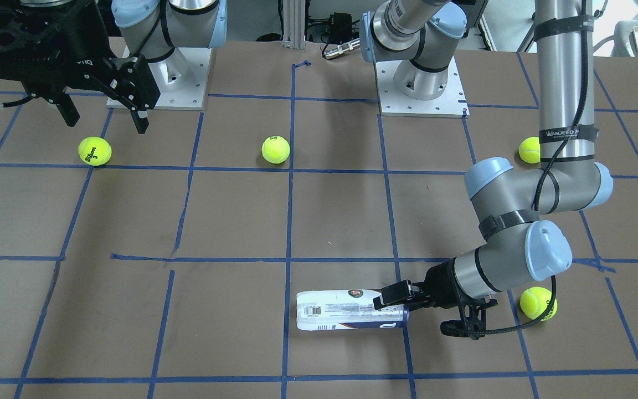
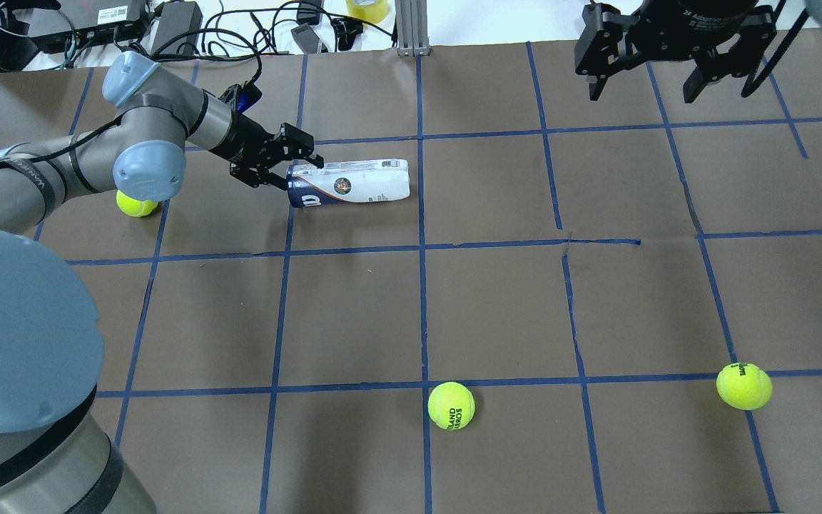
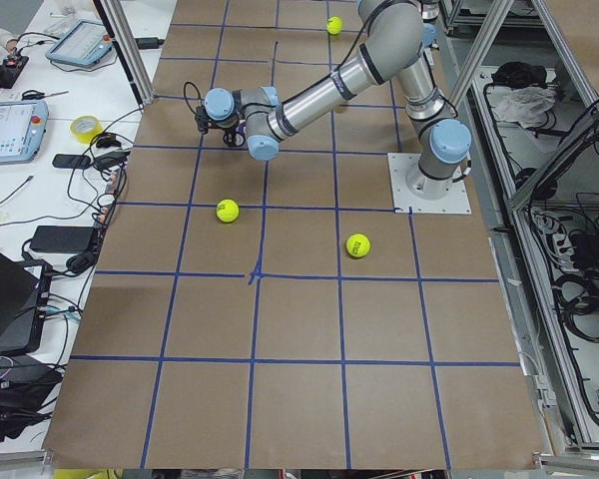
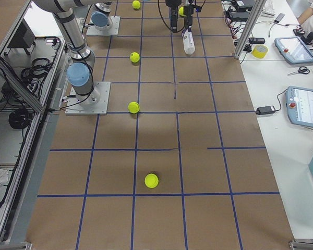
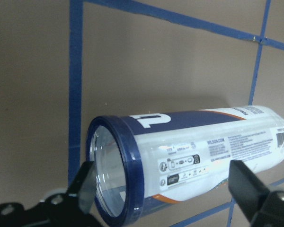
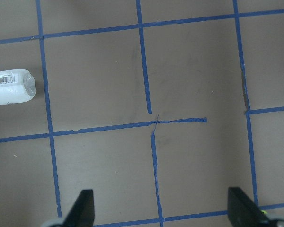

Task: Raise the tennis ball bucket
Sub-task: 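Close the left gripper on the rim of the can's open end, then lift the can's open end with the left gripper, tilting it upright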

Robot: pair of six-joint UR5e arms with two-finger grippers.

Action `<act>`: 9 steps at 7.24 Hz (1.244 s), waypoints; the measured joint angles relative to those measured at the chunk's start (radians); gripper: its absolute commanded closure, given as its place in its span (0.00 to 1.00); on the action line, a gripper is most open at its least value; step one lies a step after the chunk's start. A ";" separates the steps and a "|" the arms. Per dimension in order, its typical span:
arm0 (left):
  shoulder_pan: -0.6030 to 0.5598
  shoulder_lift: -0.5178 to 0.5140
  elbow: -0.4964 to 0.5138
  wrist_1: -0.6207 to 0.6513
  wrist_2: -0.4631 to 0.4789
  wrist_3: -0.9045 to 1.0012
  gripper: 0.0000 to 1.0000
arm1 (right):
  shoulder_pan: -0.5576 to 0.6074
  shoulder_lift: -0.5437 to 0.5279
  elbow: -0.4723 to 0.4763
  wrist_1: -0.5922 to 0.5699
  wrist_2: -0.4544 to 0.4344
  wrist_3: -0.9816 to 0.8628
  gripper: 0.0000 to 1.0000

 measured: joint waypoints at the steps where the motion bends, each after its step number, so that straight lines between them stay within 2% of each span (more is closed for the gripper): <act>1: -0.002 -0.002 -0.001 -0.001 -0.011 -0.007 0.26 | 0.000 0.000 0.000 0.001 0.001 0.000 0.00; 2: -0.003 -0.002 -0.002 -0.006 -0.034 -0.025 0.60 | 0.000 0.000 0.000 0.001 0.001 0.000 0.00; 3: -0.004 -0.002 -0.003 -0.020 -0.052 -0.054 0.85 | 0.000 0.001 0.000 0.001 0.002 0.000 0.00; 4: -0.004 -0.002 -0.003 -0.037 -0.059 -0.077 1.00 | 0.000 0.002 0.000 0.001 0.002 -0.001 0.00; 7: -0.004 0.015 0.013 -0.086 -0.050 -0.131 1.00 | 0.000 0.002 0.001 0.001 0.001 0.000 0.00; 9: -0.009 0.041 0.056 -0.100 -0.001 -0.199 1.00 | 0.000 0.002 0.001 0.001 0.002 0.001 0.00</act>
